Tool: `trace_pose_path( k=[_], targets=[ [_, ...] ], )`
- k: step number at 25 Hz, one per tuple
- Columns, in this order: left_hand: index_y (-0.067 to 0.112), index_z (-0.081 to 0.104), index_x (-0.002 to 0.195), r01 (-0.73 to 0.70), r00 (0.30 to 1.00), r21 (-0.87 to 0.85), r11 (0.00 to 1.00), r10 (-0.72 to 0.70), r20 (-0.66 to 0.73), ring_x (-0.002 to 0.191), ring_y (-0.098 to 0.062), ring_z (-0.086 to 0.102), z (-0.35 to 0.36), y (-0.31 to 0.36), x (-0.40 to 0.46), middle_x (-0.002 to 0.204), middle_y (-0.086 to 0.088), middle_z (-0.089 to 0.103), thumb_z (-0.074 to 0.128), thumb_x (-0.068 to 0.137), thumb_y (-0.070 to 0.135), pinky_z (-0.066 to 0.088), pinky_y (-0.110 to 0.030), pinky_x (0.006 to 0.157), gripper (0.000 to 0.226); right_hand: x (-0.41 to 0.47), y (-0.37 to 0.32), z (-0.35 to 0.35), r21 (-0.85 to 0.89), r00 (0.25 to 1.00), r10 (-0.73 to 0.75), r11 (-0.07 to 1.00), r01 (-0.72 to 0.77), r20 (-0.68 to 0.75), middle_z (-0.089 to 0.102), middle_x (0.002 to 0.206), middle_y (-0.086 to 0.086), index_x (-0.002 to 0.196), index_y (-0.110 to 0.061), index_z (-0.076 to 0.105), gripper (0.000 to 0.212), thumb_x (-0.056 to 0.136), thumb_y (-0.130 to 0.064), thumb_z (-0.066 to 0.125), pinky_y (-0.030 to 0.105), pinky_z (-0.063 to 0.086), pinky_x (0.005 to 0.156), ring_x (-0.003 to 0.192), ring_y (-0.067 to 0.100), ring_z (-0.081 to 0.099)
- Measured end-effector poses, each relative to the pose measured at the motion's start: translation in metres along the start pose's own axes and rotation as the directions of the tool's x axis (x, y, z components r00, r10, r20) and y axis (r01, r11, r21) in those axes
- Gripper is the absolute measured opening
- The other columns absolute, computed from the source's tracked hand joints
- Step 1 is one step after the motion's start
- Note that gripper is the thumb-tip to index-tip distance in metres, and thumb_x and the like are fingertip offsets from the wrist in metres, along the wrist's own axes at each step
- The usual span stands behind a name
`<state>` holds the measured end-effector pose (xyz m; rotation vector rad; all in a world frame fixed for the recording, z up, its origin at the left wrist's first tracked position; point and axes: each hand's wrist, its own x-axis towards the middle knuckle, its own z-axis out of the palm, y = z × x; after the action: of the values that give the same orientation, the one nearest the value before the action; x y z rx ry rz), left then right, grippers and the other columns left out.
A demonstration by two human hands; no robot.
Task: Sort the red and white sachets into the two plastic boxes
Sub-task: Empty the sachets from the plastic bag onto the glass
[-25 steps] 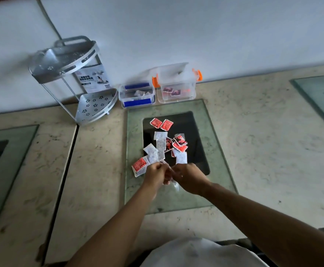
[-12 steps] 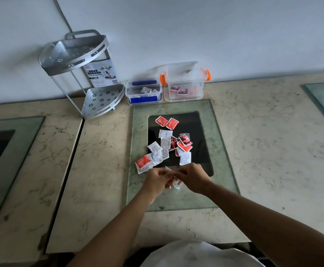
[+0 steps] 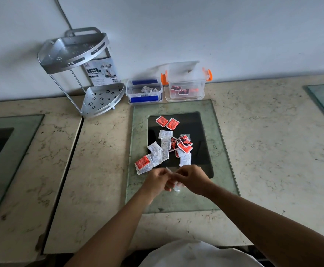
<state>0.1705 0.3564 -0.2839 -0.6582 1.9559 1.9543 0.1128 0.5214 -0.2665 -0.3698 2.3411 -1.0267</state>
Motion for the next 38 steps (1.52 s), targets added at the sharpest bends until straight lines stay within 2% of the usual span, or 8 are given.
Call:
trace_pose_path(
  k=[5,10,16,20,25,29,34,38],
  targets=[
    [0.007,0.067,0.085,0.009,1.000,0.040,0.999,-0.009,-0.020,0.067,-0.024,0.067,0.003,0.001,0.004,0.077,-0.016,0.073,0.054,0.097,0.016,0.055,-0.033,0.059,0.020,0.007,-0.002,-0.007,0.013,0.999,0.020,1.000,-0.020,0.045,0.075,0.077,0.001,0.083,-0.016,0.076,0.017,0.091,-0.028,0.067,0.034,0.057,0.070,0.070,0.013,0.068],
    [0.002,0.060,0.082,0.015,0.998,-0.020,1.000,-0.016,-0.057,0.047,-0.025,0.054,0.006,0.003,0.007,0.068,-0.022,0.062,0.058,0.097,0.025,0.034,-0.027,0.041,0.027,0.012,-0.009,-0.004,-0.013,1.000,-0.002,1.000,0.003,0.025,0.067,0.068,-0.007,0.079,-0.018,0.073,0.021,0.093,-0.032,0.065,0.021,0.046,0.057,0.061,0.007,0.060],
    [0.004,0.065,0.089,-0.002,1.000,0.012,1.000,0.002,0.022,0.065,-0.029,0.067,-0.001,0.006,0.004,0.074,-0.016,0.072,0.068,0.093,0.025,0.051,-0.033,0.055,0.021,0.018,-0.011,-0.008,0.171,0.987,0.142,0.973,-0.154,0.081,0.076,0.077,0.007,0.081,-0.008,0.074,0.018,0.091,-0.020,0.065,0.027,0.061,0.062,0.066,0.015,0.073],
    [0.004,0.066,0.084,0.022,0.999,0.050,0.998,-0.020,-0.041,0.066,-0.030,0.066,-0.001,0.009,0.009,0.071,-0.016,0.072,0.062,0.093,0.016,0.054,-0.038,0.062,0.015,0.019,-0.017,-0.013,0.039,0.988,0.021,0.999,-0.027,0.151,0.073,0.072,-0.001,0.088,-0.008,0.074,0.020,0.092,-0.026,0.068,0.023,0.059,0.059,0.062,0.009,0.071],
    [0.006,0.063,0.075,0.052,0.998,0.157,0.986,-0.048,-0.027,0.059,-0.029,0.063,-0.002,0.009,0.008,0.064,-0.013,0.069,0.057,0.092,0.012,0.052,-0.036,0.057,0.019,0.027,-0.020,-0.015,-0.099,0.980,-0.025,0.994,0.045,0.198,0.077,0.085,0.005,0.092,-0.007,0.076,0.016,0.089,-0.021,0.071,0.026,0.061,0.067,0.071,0.014,0.073],
    [0.008,0.060,0.070,0.037,0.999,0.286,0.957,-0.032,-0.022,0.054,-0.026,0.062,-0.002,0.015,0.012,0.061,-0.011,0.066,0.048,0.097,0.011,0.051,-0.036,0.056,0.030,0.026,-0.018,-0.009,0.074,0.979,0.077,0.993,-0.092,0.190,0.074,0.080,0.007,0.089,-0.005,0.073,0.011,0.087,-0.015,0.069,0.026,0.059,0.062,0.070,0.015,0.072],
    [0.003,0.062,0.069,0.004,1.000,0.215,0.977,-0.002,-0.010,0.046,-0.021,0.059,-0.006,0.019,0.017,0.057,-0.010,0.064,0.055,0.096,0.012,0.051,-0.036,0.057,0.029,0.026,-0.021,-0.007,0.283,0.969,0.156,0.937,-0.207,0.193,0.072,0.074,0.007,0.084,-0.002,0.071,0.013,0.084,-0.014,0.065,0.031,0.058,0.066,0.066,0.014,0.070],
    [0.006,0.060,0.060,-0.035,0.999,0.261,0.965,0.038,-0.008,0.046,-0.022,0.056,-0.016,0.023,0.022,0.052,-0.010,0.061,0.059,0.090,0.018,0.050,-0.041,0.061,0.032,0.034,-0.020,-0.010,0.281,0.968,0.251,0.930,-0.236,-0.017,0.072,0.067,0.009,0.080,-0.002,0.068,0.014,0.085,-0.013,0.062,0.037,0.063,0.065,0.058,0.019,0.069]
  ],
)
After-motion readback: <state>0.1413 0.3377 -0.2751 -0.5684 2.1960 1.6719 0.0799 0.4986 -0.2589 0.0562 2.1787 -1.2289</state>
